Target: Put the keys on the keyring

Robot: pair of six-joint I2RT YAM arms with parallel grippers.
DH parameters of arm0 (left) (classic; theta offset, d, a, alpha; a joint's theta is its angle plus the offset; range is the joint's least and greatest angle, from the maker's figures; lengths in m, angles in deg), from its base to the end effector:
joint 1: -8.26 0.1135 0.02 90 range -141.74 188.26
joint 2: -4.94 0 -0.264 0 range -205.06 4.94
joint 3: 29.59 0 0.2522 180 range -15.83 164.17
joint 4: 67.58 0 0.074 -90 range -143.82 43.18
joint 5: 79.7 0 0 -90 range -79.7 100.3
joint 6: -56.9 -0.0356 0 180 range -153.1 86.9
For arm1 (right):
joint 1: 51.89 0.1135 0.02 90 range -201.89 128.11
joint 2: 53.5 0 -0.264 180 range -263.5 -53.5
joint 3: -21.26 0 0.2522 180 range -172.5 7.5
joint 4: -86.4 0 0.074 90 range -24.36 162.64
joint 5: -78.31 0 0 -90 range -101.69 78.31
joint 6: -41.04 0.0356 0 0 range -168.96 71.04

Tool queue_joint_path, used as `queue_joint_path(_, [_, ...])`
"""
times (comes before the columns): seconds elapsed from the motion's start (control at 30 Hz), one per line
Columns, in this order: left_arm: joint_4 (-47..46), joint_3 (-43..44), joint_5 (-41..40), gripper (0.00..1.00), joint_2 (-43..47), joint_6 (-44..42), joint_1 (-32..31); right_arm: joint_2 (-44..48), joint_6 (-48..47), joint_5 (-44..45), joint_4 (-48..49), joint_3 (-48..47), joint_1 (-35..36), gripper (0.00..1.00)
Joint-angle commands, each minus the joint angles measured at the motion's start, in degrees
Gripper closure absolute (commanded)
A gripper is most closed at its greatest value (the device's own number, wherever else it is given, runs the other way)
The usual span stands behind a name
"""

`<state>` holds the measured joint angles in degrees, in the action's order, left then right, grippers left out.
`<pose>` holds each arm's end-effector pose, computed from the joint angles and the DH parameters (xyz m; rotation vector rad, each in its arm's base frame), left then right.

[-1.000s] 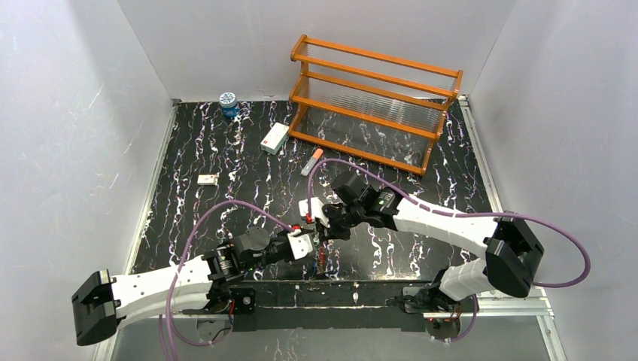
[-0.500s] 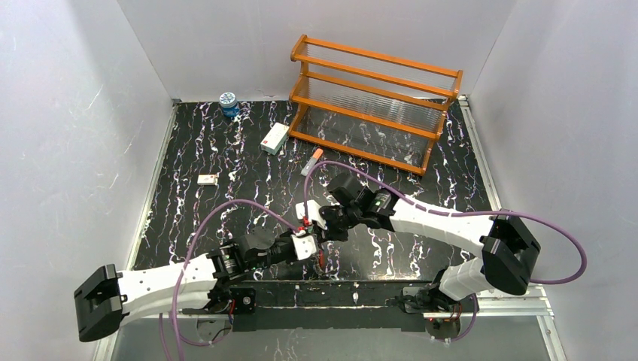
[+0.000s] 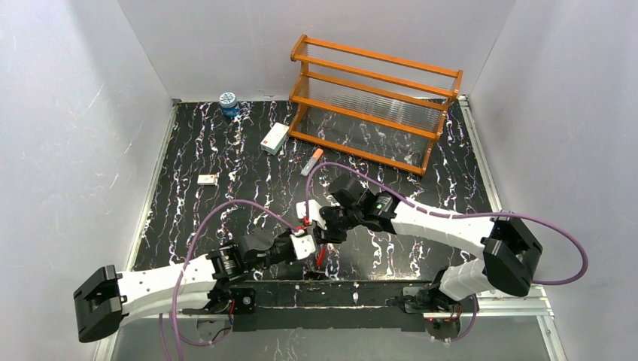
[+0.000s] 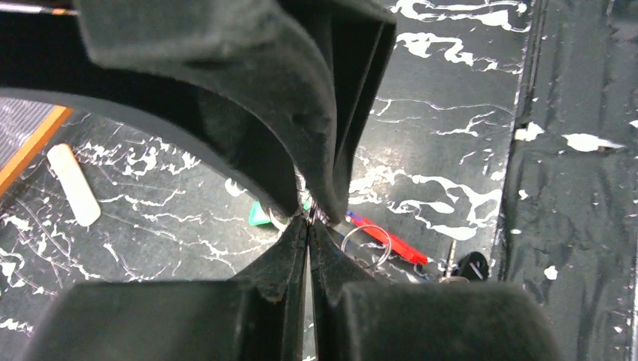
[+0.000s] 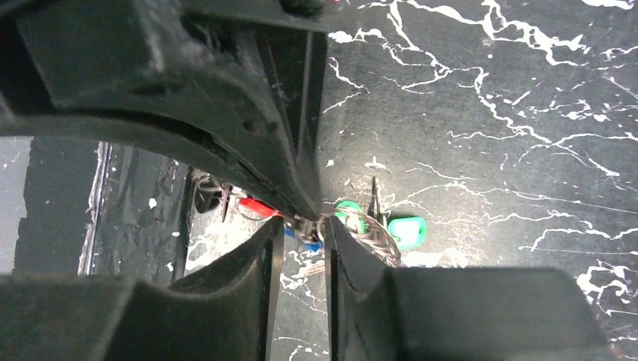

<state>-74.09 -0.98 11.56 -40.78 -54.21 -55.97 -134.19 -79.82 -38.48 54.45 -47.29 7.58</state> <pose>0.0795 -0.1664 0.2081 1.2254 1.3052 -0.5645 0.1385 0.2664 0.2474 -1.8416 1.4953 0.7916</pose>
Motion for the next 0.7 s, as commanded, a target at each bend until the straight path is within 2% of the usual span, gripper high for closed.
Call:
queue_joint_path(0.0, [-5.3, -2.2, -0.5, 1.0, 4.0, 4.2, -0.1, 4.7, 3.4, -0.8, 12.1, 4.1, -0.8, 0.61])
queue_joint_path(0.17, [-16.0, -7.2, -4.1, 1.0, 7.4, 9.6, -0.1, 12.1, 9.9, -4.8, 26.7, 12.9, -4.6, 0.48])
queue_joint_path(0.27, [-21.9, -9.5, -3.8, 1.0, 8.6, 11.4, -0.1, 15.0, 12.6, -9.1, 32.9, 17.1, -7.3, 0.47])
queue_joint_path(0.47, [-30.8, -12.7, -2.3, 1.0, 9.4, 12.2, -0.1, 17.0, 19.6, -20.3, 42.2, 21.6, -14.1, 0.49])
queue_joint_path(0.67, [-34.7, -13.4, 0.8, 1.0, 10.1, 12.3, -0.2, 14.6, 20.6, -26.8, 44.7, 21.0, -15.0, 0.57])
